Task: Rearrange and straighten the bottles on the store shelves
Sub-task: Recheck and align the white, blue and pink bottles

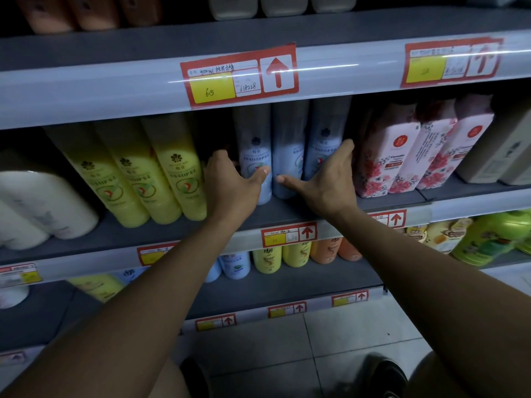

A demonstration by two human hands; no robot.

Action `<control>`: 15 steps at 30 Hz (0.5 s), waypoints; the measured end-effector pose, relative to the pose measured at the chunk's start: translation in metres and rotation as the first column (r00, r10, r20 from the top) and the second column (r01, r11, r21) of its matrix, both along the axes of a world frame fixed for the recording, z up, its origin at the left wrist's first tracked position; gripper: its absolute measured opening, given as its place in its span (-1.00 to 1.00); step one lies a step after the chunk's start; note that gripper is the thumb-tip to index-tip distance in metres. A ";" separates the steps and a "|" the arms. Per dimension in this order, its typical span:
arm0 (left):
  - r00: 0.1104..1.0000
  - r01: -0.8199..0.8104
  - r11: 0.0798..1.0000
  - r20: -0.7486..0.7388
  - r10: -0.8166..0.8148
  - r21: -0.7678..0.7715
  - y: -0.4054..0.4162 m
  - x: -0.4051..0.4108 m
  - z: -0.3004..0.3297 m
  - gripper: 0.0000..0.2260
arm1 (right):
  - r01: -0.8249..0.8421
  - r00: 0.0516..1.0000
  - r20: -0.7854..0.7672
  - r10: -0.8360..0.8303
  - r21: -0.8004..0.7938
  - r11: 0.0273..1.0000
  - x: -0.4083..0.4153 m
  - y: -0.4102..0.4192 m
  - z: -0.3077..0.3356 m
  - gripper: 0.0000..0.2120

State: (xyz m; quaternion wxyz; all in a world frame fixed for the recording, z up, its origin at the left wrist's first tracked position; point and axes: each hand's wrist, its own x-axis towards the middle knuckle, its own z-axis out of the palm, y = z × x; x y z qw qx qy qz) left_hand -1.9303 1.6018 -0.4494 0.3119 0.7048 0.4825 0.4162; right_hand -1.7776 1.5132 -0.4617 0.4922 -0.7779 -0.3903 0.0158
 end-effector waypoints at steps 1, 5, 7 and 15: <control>1.000 -0.001 1.000 -0.002 0.001 0.003 0.000 0.000 0.000 -0.34 | -0.011 1.000 0.006 0.011 0.003 1.000 -0.001 -0.001 -0.001 0.16; 1.000 -0.005 0.999 -0.028 0.006 0.033 -0.003 0.001 0.003 -0.47 | -0.040 0.999 0.003 0.040 0.031 0.999 0.000 -0.004 0.005 0.01; 0.998 -0.016 0.999 -0.052 0.018 0.049 -0.002 0.003 0.004 -0.48 | -0.029 1.000 -0.001 0.029 0.052 0.998 0.003 -0.006 0.010 -0.16; 0.997 0.033 0.999 -0.064 -0.034 -0.015 0.000 0.013 -0.003 -0.35 | 0.110 0.896 0.404 -0.183 0.196 0.974 -0.002 -0.023 0.042 -0.62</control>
